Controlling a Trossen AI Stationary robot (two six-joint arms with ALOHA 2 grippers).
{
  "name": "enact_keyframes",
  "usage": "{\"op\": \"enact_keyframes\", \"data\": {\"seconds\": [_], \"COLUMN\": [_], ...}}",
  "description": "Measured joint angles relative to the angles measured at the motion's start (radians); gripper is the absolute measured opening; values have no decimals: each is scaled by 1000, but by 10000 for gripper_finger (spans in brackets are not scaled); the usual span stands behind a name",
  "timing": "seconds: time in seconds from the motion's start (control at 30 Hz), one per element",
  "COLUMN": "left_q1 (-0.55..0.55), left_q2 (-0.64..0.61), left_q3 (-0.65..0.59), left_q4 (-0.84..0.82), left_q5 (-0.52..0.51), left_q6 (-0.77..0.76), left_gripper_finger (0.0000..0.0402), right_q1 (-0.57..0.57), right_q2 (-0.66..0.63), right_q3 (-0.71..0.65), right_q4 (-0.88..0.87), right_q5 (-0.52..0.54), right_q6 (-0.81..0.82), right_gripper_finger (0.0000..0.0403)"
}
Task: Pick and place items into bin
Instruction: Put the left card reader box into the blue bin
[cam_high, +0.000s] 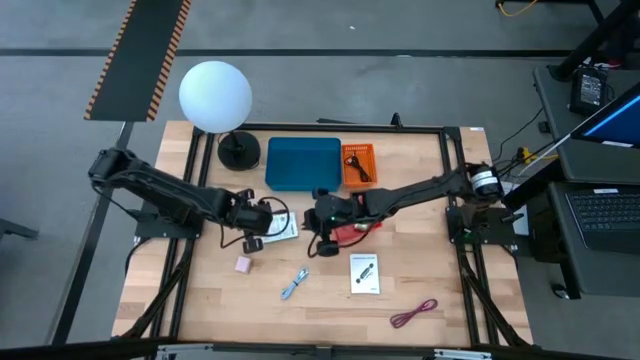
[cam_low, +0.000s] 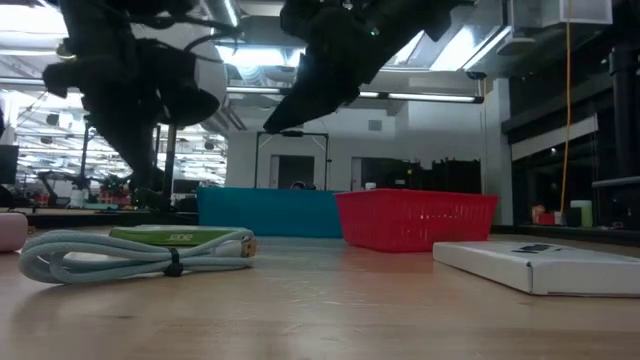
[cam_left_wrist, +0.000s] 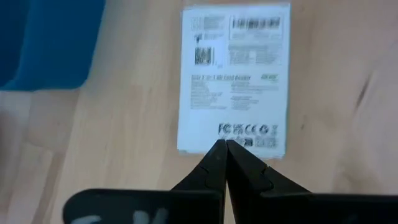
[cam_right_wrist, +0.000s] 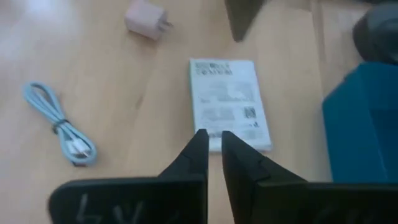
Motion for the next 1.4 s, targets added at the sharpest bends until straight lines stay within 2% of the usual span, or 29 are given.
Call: {"op": "enact_keyframes", "data": {"seconds": [0.27, 0.53, 0.7, 0.93, 1.4], "left_q1": [3, 19, 59, 103, 173], "left_q2": [72, 82, 66, 50, 50], "left_q3": [0, -4, -43, -86, -108], "left_q4": [-3, -33, -4, 132, 137], "left_q5": [-23, -48, -12, 57, 104], "left_q6": [23, 33, 56, 143, 161], "left_gripper_finger": [3, 2, 3, 3, 2], "right_q1": [53, 81, 82, 82, 82], "right_q2": [0, 0, 0, 0, 0], "right_q3": [2, 2, 2, 1, 1], "right_q4": [4, 9, 9, 4, 4], "right_q5": [34, 34, 35, 35, 35], "right_q6": [28, 30, 63, 73, 75], "right_gripper_finger": [81, 125, 129, 129, 129]}}
